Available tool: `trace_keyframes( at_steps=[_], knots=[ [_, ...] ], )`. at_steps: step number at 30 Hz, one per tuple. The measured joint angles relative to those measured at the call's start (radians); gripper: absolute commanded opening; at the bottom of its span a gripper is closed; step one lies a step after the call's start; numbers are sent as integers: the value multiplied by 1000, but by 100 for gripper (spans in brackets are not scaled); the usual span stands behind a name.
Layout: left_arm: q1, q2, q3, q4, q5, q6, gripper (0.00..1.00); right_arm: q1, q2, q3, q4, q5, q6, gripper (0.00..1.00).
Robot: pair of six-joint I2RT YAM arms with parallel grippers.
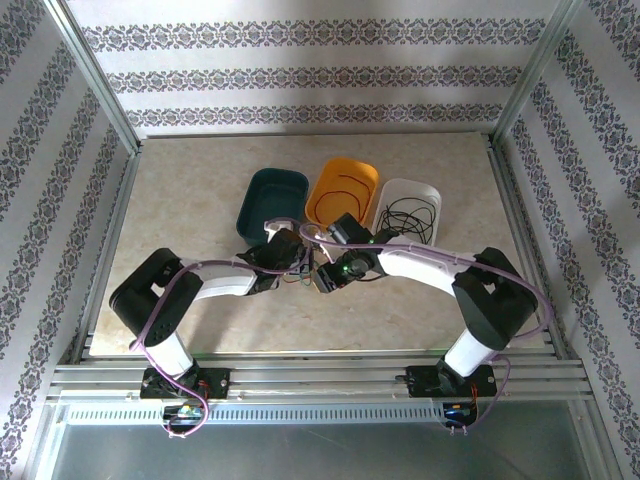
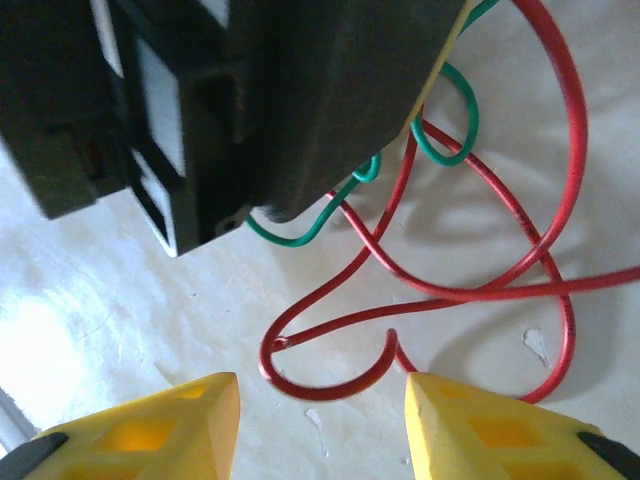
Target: Untangle the cables
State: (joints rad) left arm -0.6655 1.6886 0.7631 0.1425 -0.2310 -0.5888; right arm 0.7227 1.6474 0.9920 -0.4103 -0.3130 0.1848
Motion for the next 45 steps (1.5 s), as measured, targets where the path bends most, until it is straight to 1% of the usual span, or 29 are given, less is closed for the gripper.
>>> trace_keyframes(
  at_steps=[5,10,12,14,16,17,19,20,22,24,27,32,34,40,45],
  knots=[
    [26,17,3,0,63,5,99,0,43,8,12,0,-7,48],
    [33,45,48,-47,67,29,92,0,82,40,28,2,-10,47],
    [35,59,72,-77,66,38,87,0,95,59,37,7,-10,47],
    [39,72,95,-109,65,54,79,-1,105,78,49,11,-11,46],
    [43,83,116,-137,62,65,70,-3,114,92,60,13,-11,41],
    [46,89,126,-147,65,70,65,-6,119,96,67,12,-11,35],
    [52,105,146,-156,66,80,56,-14,128,100,79,8,-10,18],
    [55,111,155,-160,67,88,49,-21,132,100,84,5,-4,9],
    [59,123,169,-158,77,95,33,-33,134,100,94,-2,3,0],
    [59,138,186,-145,101,106,20,-47,132,98,111,-7,9,0],
    [58,154,198,-104,153,111,10,-64,105,74,129,-12,22,0],
    [56,160,203,-78,223,111,0,-111,-27,15,134,-10,49,0],
    [50,160,203,-74,248,111,0,-133,-82,2,138,-8,58,0],
    [39,164,203,-75,253,111,0,-200,-252,-23,130,13,96,0],
    [39,164,199,-71,251,111,0,-254,-383,-47,131,89,132,0]
  ],
)
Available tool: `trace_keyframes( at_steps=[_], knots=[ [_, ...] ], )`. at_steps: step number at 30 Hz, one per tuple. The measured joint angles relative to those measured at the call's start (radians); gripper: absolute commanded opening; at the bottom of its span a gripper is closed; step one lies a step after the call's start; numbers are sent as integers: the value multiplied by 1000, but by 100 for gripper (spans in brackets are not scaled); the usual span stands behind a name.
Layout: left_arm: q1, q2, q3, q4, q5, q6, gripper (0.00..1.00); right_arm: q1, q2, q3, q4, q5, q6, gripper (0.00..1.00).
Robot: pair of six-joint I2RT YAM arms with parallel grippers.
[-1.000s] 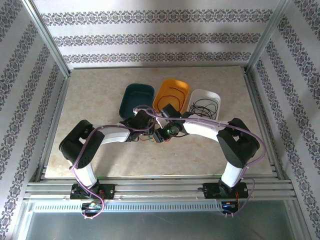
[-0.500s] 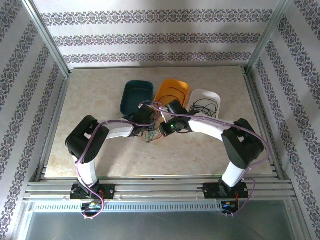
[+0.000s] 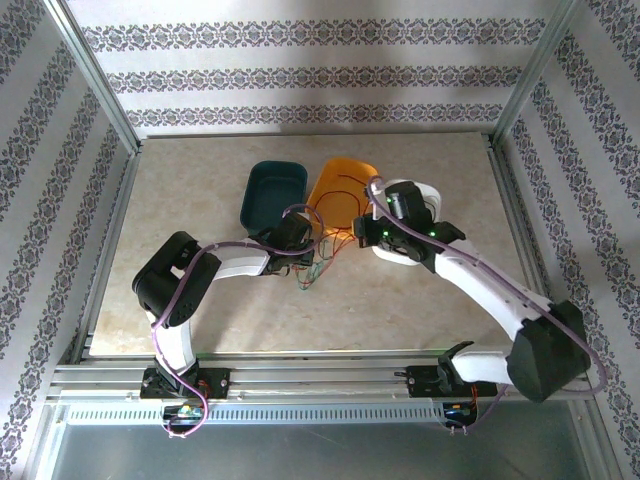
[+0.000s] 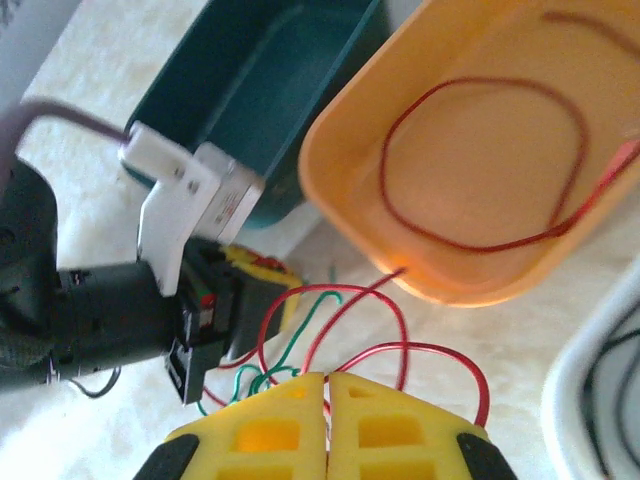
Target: Untangle the cables
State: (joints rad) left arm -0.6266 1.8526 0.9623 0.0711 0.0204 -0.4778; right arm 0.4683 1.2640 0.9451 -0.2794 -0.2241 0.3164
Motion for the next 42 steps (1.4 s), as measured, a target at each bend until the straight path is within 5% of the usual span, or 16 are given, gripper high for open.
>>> trace_keyframes(
  at_steps=[9,21,31,40,42],
  knots=[
    [0,-4,-20,29,-6,0,0,-61,-195,-4,1,252,7,0],
    [-1,-16,-52,68,-18,0,0,-222,-300,-5,8,366,7,0],
    [0,-87,-150,131,14,22,47,-207,-88,97,35,221,18,0],
    [0,-183,-183,155,23,0,68,-132,332,270,154,108,54,0],
    [0,-217,-183,162,12,-1,72,-132,408,303,185,81,76,23]
  ],
)
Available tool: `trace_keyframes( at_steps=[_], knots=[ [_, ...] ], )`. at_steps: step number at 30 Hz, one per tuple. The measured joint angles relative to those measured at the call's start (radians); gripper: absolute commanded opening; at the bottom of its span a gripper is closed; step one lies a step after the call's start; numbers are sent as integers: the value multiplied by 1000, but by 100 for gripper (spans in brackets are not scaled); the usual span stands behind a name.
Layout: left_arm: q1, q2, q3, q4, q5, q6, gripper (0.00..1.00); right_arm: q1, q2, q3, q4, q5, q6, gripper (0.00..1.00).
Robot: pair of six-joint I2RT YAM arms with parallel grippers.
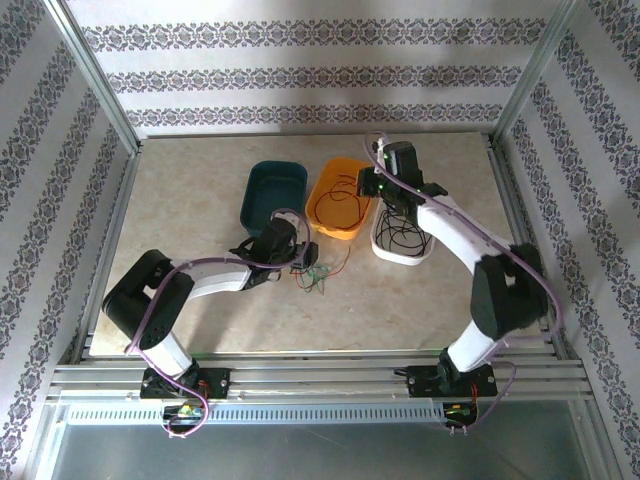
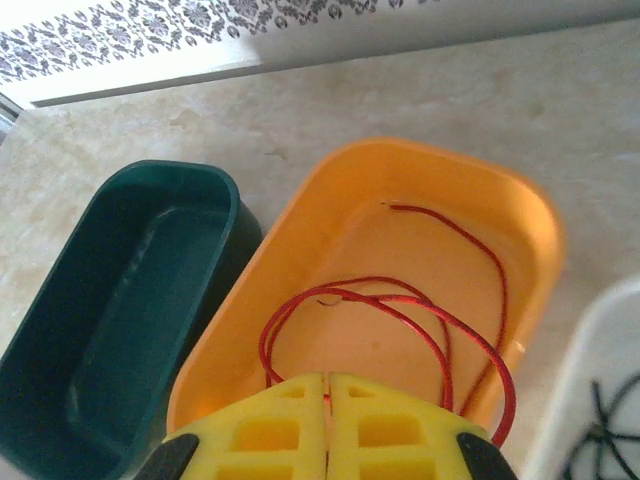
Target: Untangle the cables
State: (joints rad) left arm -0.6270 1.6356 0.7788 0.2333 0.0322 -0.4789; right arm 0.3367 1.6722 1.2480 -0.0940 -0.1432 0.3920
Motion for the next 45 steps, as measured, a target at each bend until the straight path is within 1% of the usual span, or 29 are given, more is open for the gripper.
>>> trace_keyframes(
  at_steps=[1,4,5,8,13,16,19,22,24,32,35,36,39,41,45],
  knots=[
    [0,-18,0,1,-8,0,75,0,31,10,14,-11,11,35],
    [0,-62,0,0,-29,4,79,0,72,15,24,-23,42,51],
    [0,-71,0,-1,-35,5,80,0,72,14,23,-23,47,59],
    [0,-92,0,-20,-49,17,81,2,42,3,17,-6,46,61],
    [0,-94,-3,-68,-59,34,80,38,-140,-114,-48,26,11,60],
    [0,-93,-14,-79,-58,35,81,94,-252,-195,-96,18,-3,59],
    [0,-88,-33,-81,-51,35,81,167,-311,-293,-127,-24,-16,58],
    [0,-69,-42,-84,-32,34,81,233,-293,-366,-178,-66,-34,57],
    [0,-50,-42,-84,-23,35,81,256,-253,-376,-216,-83,-50,56],
    [0,-19,-43,-84,-5,34,81,244,-75,-361,-236,-95,-65,54],
    [0,-14,-43,-83,-5,34,81,226,-19,-345,-214,-95,-49,50],
    [0,-10,-43,-83,-5,34,81,221,0,-338,-201,-95,-41,45],
    [0,4,-43,-82,-5,34,81,217,47,-316,-169,-94,-17,18],
    [0,14,-42,-82,-6,34,81,217,64,-309,-151,-93,4,6],
    [0,42,-39,-76,-17,34,79,222,51,-308,-148,-76,10,0]
  ],
)
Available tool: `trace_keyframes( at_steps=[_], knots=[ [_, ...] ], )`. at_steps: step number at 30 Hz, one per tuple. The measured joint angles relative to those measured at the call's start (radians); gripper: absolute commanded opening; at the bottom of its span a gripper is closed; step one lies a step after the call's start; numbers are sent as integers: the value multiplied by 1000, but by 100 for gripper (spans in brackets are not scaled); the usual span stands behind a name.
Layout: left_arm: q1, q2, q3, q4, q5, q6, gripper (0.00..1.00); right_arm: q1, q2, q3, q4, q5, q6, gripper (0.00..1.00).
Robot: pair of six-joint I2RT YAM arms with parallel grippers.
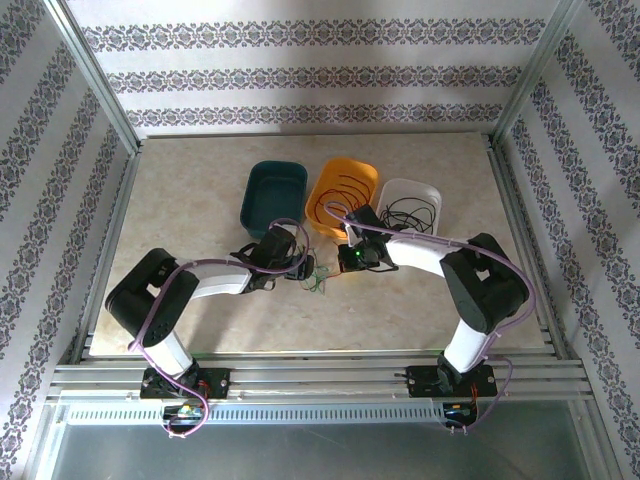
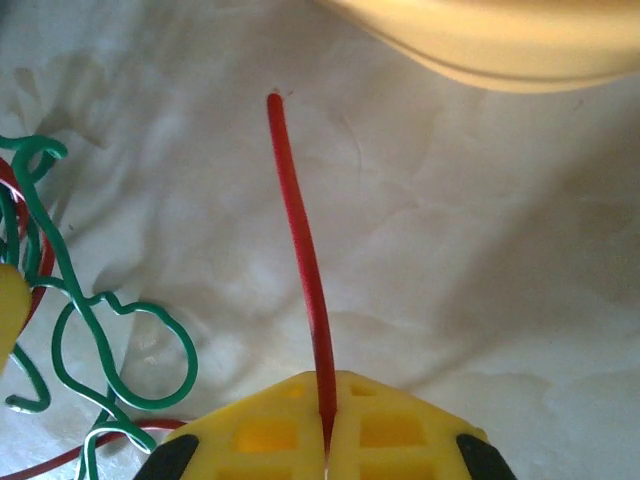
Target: Untangle the cables
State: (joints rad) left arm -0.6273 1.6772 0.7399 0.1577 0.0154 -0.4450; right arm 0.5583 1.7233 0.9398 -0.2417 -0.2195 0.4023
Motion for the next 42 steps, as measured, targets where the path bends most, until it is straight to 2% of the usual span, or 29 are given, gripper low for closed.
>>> trace_keyframes(
  at_steps=[6,12,22,29,33,42],
  knots=[
    [0,21,14,-1,-27,0,77,24,-177,-1,-24,88,-16,0],
    [-2,29,19,0,-42,-5,77,43,-424,-1,-29,281,-43,0],
    [-8,44,25,0,-65,-4,77,41,-653,7,-31,609,-108,0],
    [-8,51,26,6,-72,-6,76,35,-750,11,5,756,-159,0],
    [-8,51,26,8,-72,-8,77,1,-788,12,8,811,-183,0],
    [-10,52,24,14,-72,-7,79,-150,-925,79,23,867,-232,0]
  ],
)
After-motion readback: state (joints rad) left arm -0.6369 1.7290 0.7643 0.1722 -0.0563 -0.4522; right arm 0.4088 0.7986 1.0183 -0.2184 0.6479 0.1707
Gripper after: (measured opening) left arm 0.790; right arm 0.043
